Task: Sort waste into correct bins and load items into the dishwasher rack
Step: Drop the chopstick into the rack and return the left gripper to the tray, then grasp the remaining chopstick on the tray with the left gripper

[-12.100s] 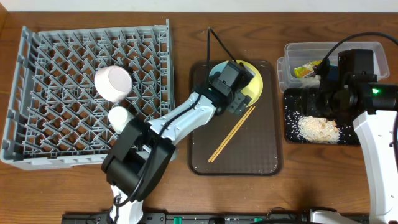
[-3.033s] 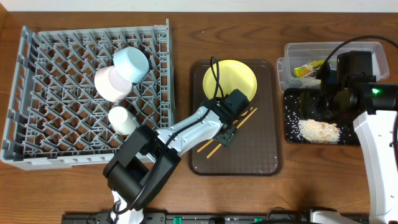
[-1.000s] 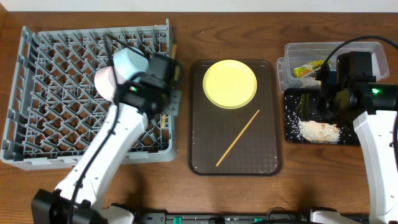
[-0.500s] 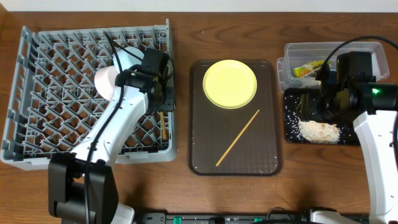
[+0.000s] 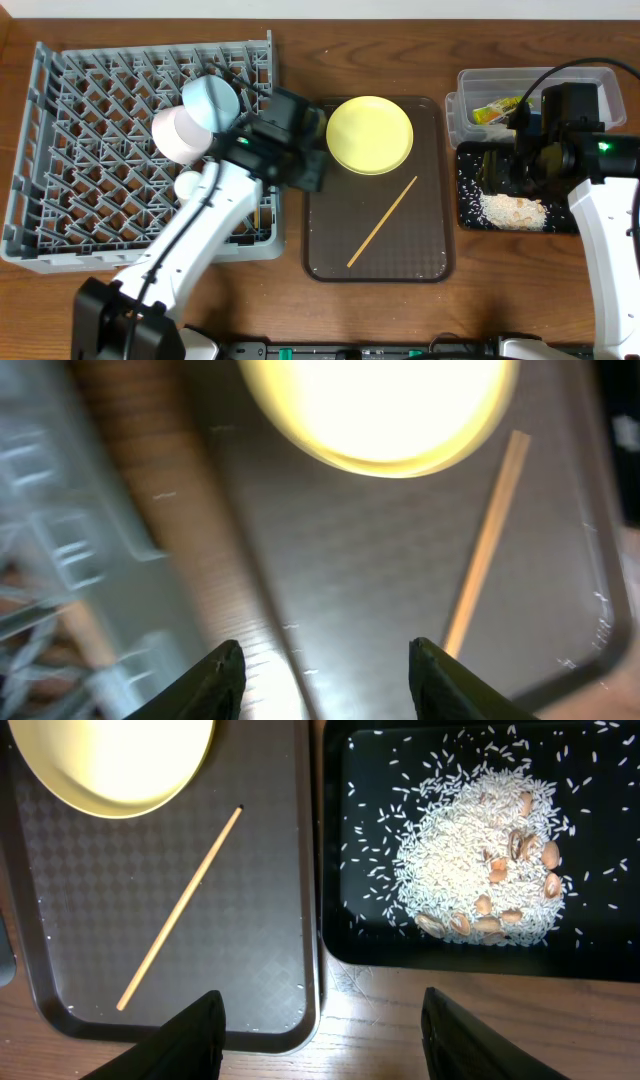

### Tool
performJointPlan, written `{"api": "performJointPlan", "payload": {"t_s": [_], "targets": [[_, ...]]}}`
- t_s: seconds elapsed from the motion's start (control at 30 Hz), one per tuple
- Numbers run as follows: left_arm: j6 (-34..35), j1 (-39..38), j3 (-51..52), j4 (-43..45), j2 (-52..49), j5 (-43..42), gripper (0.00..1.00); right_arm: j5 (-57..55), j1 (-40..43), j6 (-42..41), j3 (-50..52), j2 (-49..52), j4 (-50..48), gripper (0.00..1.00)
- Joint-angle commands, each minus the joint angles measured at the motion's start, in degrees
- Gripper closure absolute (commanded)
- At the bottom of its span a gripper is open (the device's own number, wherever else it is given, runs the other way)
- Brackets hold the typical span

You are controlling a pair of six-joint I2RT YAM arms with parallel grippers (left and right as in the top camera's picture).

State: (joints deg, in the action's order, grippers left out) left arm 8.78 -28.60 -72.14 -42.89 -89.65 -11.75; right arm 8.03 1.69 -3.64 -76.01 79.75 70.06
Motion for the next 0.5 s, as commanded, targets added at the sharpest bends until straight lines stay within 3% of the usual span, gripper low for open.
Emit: {"api": "performJointPlan", "payload": {"t_s": [0.0, 0.47], "targets": [[-0.17, -4.92, -0.07, 1.36, -3.21, -1.09, 0.44, -0.31, 0.92, 0.70, -0.02, -0.13, 0.04, 0.39], [-0.17, -19.04, -0.07, 9.18, -19.58, 0.92, 0.44, -0.31, 0.92, 0.72, -0.02, -0.13, 0.20, 0.39]]}}
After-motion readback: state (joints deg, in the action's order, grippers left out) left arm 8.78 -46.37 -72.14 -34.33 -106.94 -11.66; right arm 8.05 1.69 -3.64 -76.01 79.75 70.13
